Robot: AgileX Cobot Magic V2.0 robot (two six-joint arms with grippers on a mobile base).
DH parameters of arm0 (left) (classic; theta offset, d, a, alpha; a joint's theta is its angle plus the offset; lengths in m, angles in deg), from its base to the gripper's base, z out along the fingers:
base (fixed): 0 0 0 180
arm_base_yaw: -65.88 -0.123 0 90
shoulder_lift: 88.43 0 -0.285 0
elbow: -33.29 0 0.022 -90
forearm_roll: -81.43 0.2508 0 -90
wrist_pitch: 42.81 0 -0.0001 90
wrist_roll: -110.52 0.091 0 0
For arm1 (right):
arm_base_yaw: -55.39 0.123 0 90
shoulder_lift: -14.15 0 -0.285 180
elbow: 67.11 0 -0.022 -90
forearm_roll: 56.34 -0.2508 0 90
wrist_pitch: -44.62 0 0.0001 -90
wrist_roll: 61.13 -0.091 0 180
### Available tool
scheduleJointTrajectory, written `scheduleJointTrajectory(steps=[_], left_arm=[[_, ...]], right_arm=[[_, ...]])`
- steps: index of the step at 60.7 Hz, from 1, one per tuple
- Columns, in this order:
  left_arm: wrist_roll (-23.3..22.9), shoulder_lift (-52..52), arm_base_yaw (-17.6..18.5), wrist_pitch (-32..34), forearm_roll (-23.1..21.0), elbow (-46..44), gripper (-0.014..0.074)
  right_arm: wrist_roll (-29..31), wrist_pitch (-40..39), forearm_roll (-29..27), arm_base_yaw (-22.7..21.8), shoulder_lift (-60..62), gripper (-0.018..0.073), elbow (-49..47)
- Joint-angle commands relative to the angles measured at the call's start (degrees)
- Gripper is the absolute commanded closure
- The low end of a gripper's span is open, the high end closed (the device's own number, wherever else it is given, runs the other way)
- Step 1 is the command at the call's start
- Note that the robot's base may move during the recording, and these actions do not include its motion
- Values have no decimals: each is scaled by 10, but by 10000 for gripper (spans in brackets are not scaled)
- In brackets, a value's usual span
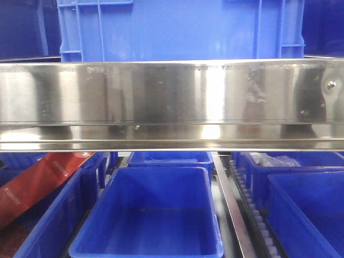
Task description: Place cylindrical capacitor in blue bin on shelf
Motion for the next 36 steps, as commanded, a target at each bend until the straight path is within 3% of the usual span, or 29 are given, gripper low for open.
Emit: scheduleJointTrajectory(steps=[1,19,36], left_arm=[[-5,-3,1,41,5,20,707],[-5,-3,1,163,5,100,707],[-5,-3,1,164,5,127,707]], right_arm=[[-5,-38,8,-3,53,721,72],[-24,-188,12,-3,234,721,367],[-26,-328,8,-3,402,721,605]])
